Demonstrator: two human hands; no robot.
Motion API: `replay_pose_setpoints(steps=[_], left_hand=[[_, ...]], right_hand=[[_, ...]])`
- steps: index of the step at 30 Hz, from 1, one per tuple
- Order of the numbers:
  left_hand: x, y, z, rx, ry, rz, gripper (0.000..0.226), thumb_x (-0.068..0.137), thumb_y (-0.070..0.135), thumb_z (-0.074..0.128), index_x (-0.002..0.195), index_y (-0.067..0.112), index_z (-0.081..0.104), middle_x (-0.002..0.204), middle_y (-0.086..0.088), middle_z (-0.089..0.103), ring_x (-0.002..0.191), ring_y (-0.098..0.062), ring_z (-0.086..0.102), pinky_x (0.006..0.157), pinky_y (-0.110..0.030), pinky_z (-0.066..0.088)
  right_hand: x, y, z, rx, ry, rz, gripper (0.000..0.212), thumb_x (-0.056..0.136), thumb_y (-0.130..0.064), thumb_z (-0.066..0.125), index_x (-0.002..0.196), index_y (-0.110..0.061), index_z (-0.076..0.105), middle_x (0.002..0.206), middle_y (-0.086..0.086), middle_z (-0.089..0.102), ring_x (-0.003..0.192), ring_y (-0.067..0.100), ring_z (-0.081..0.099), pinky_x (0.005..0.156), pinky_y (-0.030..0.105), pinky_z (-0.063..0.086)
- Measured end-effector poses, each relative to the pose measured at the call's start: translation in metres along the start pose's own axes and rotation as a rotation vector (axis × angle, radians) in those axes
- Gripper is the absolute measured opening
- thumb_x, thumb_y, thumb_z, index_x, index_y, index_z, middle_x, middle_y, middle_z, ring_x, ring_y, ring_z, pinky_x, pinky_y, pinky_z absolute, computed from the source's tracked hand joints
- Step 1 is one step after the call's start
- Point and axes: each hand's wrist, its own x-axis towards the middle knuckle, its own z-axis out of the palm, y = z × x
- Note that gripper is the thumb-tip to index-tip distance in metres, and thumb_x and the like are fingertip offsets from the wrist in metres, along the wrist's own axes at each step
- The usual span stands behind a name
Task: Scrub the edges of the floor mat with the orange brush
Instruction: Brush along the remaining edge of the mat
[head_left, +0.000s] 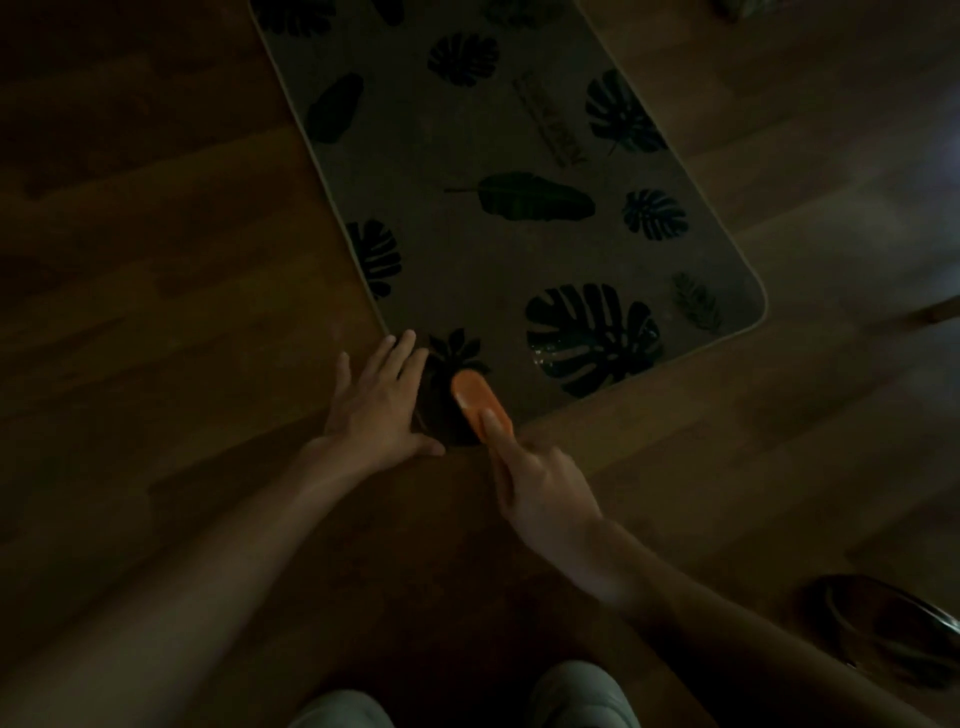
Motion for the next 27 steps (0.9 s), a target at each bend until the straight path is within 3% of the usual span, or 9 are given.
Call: replay_pose_setpoints(steps=[3, 8, 12, 15, 22, 25, 27], left_hand=[[0.001, 0.002, -0.001, -0.009, 0.010, -0.009, 0.126, 0.067, 0.069, 0.075, 0.158, 0.020, 0.003, 0.166, 0.003, -0.012, 0.152, -0.019, -0.010, 0.120, -0.059, 0.003], [0.003, 0.003, -0.005, -0.002, -0.012, -0.004, 0.124, 0.068, 0.069, 0.075, 0.158, 0.020, 0.005, 0.166, 0.002, -0.010, 0.153, -0.020, -0.007, 0.121, -0.057, 0.004], [0.001, 0.001, -0.008, 0.013, -0.022, 0.000, 0.121, 0.071, 0.071, 0.071, 0.158, 0.020, 0.006, 0.166, 0.003, -0.010, 0.153, -0.019, -0.007, 0.121, -0.058, 0.006], [-0.001, 0.000, -0.008, -0.015, -0.017, 0.006, 0.118, 0.071, 0.072, 0.070, 0.158, 0.021, 0.008, 0.166, 0.002, -0.009, 0.153, -0.019, -0.006, 0.121, -0.057, 0.004], [-0.003, 0.009, -0.011, 0.011, -0.040, -0.023, 0.108, 0.080, 0.073, 0.060, 0.158, 0.021, 0.006, 0.166, 0.001, -0.010, 0.152, -0.022, -0.008, 0.119, -0.061, 0.006], [-0.002, 0.014, -0.011, 0.050, -0.041, -0.051, 0.104, 0.082, 0.077, 0.051, 0.158, 0.021, 0.007, 0.166, -0.001, -0.010, 0.152, -0.025, -0.007, 0.118, -0.062, 0.010], [-0.001, 0.018, -0.013, 0.088, -0.065, -0.074, 0.100, 0.084, 0.075, 0.049, 0.158, 0.021, 0.008, 0.166, -0.003, -0.008, 0.152, -0.027, -0.006, 0.117, -0.063, 0.012]], right_hand=[[-0.009, -0.008, 0.002, -0.036, -0.086, -0.001, 0.062, 0.105, -0.033, 0.036, 0.159, -0.033, 0.006, 0.112, 0.017, 0.062, 0.087, 0.035, 0.063, 0.071, 0.043, 0.051], [0.039, -0.003, -0.037, -0.200, -0.045, 0.077, 0.058, 0.106, -0.030, 0.036, 0.159, -0.032, 0.011, 0.101, 0.012, 0.063, 0.071, 0.025, 0.054, 0.062, 0.033, 0.042], [0.066, -0.015, -0.054, -0.222, 0.054, 0.122, 0.055, 0.105, -0.024, 0.039, 0.157, -0.026, 0.022, 0.093, 0.012, 0.067, 0.074, 0.028, 0.065, 0.062, 0.037, 0.052], [0.051, -0.022, -0.045, -0.218, -0.025, 0.115, 0.060, 0.105, -0.023, 0.040, 0.158, -0.028, 0.013, 0.100, 0.011, 0.066, 0.081, 0.025, 0.066, 0.072, 0.041, 0.058], [-0.007, 0.005, -0.023, -0.196, -0.094, -0.035, 0.058, 0.107, -0.034, 0.034, 0.158, -0.034, 0.007, 0.108, 0.011, 0.063, 0.082, 0.028, 0.063, 0.063, 0.034, 0.044], [0.000, 0.024, -0.044, -0.203, 0.002, 0.090, 0.057, 0.106, -0.034, 0.036, 0.156, -0.037, 0.009, 0.108, 0.011, 0.064, 0.087, 0.029, 0.066, 0.066, 0.034, 0.047], [0.003, 0.041, -0.063, -0.192, 0.090, 0.229, 0.055, 0.106, -0.033, 0.035, 0.157, -0.035, 0.015, 0.097, 0.010, 0.066, 0.079, 0.028, 0.065, 0.062, 0.034, 0.047]])
